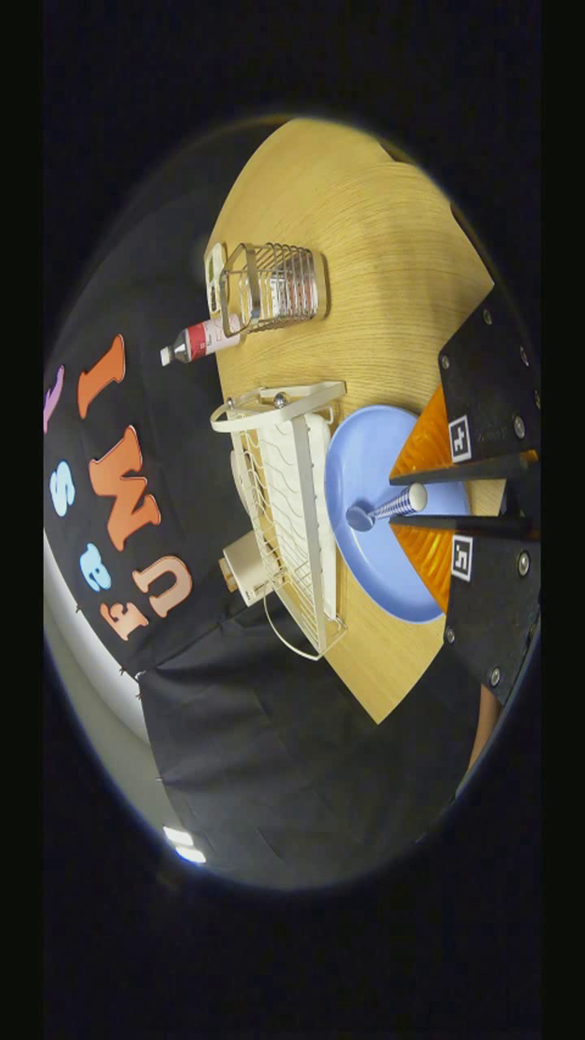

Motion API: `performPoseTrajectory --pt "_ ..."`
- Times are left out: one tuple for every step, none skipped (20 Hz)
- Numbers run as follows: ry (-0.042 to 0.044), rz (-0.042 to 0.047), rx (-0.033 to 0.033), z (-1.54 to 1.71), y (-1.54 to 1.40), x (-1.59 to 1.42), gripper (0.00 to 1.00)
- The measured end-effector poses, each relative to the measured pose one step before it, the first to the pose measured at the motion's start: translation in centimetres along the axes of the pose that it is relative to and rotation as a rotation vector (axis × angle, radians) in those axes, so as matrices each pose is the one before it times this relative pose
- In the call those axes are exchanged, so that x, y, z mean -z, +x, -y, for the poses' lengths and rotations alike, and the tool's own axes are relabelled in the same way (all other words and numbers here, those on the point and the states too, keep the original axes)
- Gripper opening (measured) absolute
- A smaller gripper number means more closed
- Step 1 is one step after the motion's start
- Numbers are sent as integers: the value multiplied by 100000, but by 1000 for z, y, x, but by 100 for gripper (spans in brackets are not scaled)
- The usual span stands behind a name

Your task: Take the plate from the dish rack, then take the spoon from the basket and place it into the plate.

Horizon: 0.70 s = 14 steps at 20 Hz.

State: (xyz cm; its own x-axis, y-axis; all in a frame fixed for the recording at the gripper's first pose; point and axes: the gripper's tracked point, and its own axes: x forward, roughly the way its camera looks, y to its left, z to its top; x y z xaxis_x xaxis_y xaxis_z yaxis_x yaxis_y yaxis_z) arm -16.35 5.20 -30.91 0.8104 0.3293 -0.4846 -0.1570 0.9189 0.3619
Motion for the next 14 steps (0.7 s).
performPoseTrajectory --pt "-216 741 53 -19 -152 -277 20" --pt "106 1420 -757 -249 -267 -353 25" --pt "-384 2355 -607 -193 -155 -713 30" --pt "-1073 3617 667 -82 -180 -981 38" --pt "-2434 3123 562 -32 -158 -990 42" --pt "-2199 3026 1023 25 -196 -914 50" --pt "-2091 2647 807 -18 -184 -974 54" --pt "-1835 2530 1442 -76 -100 -871 59" --pt "-2124 2536 2068 183 -9 -1112 62" --pt "-2305 2753 2140 284 -198 -1142 67" --pt "-2335 3404 2003 232 -212 -1421 70" --pt "-2544 3731 1353 -39 -306 -1310 75" --pt "-2228 3987 1508 -18 -164 -1561 77" --pt "-2099 3639 1496 -61 -395 -1409 80"
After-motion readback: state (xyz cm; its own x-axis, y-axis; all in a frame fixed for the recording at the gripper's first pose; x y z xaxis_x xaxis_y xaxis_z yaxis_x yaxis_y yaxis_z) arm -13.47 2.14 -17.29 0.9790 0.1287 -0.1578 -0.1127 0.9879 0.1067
